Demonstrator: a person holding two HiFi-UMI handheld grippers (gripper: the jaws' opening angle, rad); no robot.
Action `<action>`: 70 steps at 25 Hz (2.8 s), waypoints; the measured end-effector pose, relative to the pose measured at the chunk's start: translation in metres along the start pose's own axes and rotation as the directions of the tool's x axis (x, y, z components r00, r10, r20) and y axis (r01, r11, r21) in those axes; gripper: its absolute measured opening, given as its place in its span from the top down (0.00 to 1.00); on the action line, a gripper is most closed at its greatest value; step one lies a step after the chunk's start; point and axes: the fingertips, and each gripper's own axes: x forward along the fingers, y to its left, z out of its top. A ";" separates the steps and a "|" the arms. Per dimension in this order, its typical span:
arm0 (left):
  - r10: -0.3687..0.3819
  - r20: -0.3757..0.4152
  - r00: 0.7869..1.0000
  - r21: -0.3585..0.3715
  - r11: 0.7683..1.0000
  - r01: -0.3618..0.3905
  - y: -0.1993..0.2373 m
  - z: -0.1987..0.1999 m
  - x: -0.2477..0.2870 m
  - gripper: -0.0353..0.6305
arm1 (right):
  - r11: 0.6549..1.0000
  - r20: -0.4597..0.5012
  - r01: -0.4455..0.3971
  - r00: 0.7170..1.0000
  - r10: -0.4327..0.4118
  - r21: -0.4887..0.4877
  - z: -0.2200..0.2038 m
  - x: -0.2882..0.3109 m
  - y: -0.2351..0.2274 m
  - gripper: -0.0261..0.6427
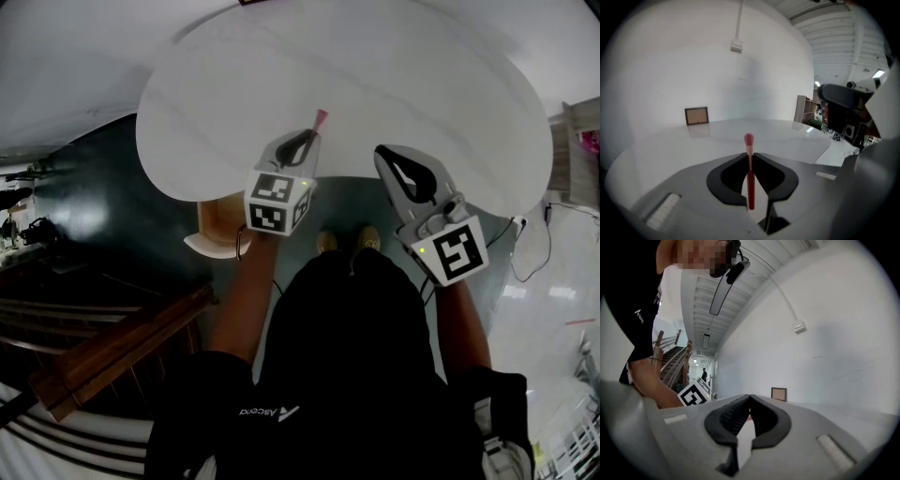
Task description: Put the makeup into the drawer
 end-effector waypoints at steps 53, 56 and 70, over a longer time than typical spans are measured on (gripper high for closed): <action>-0.334 0.278 0.901 0.296 0.922 0.250 0.156 -0.107 -0.358 0.87 | 0.996 -0.021 0.026 0.999 -0.028 -0.086 0.009 0.137 0.352 0.96; -0.361 0.172 0.917 0.341 0.895 0.289 0.159 -0.137 -0.337 0.87 | 0.995 -0.057 0.013 0.998 -0.018 -0.101 -0.003 0.144 0.353 0.96; -0.441 -0.265 0.858 0.447 0.732 0.514 0.157 -0.246 -0.239 0.87 | 0.998 -0.160 0.023 0.987 -0.032 -0.055 -0.061 0.149 0.329 0.96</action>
